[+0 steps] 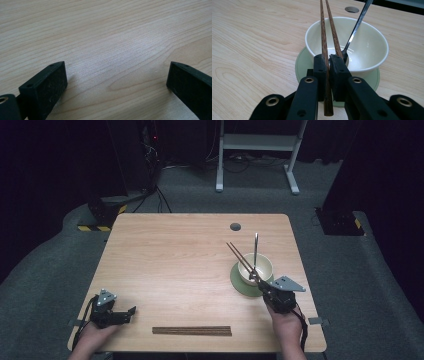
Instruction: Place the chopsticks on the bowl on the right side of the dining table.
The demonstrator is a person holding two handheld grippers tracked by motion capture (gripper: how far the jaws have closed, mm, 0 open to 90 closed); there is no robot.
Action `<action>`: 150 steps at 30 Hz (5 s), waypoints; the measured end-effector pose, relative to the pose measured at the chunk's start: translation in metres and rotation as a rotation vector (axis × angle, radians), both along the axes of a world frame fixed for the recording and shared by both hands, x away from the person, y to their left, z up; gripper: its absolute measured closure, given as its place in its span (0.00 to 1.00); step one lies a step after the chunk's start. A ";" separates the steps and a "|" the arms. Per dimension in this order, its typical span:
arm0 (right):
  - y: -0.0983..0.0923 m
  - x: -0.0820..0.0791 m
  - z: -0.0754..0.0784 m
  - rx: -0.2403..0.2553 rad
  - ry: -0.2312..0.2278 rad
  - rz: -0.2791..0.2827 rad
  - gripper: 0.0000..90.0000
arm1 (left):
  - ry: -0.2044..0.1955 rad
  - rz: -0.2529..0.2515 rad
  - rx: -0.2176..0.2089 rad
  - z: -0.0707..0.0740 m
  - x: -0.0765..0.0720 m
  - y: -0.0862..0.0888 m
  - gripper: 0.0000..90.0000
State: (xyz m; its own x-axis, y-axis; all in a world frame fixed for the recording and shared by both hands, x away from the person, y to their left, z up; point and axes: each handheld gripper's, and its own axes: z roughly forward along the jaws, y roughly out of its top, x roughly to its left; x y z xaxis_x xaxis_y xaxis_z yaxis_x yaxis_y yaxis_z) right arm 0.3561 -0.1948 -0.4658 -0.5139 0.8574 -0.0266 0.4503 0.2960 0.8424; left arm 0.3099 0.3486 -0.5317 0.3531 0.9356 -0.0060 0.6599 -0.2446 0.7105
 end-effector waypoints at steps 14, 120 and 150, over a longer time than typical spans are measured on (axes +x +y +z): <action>-0.001 0.003 -0.001 0.000 -0.006 0.000 0.83 | 0.000 -0.006 0.001 0.000 0.000 0.000 0.03; -0.022 -0.012 -0.007 -0.007 0.013 -0.069 0.69 | -0.107 -0.213 -0.025 0.062 0.121 -0.221 0.16; -0.036 0.003 -0.008 -0.045 0.007 -0.162 0.54 | -0.173 -0.162 -0.072 0.058 0.136 -0.258 0.18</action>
State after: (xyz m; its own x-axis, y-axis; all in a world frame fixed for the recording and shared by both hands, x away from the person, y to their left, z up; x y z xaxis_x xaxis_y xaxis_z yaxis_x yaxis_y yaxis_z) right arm 0.3589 -0.2305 -0.4735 -0.3694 0.9271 -0.0639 0.5007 0.2565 0.8268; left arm 0.4463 0.0906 -0.4741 0.5004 0.8658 0.0033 0.4834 -0.2826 0.8286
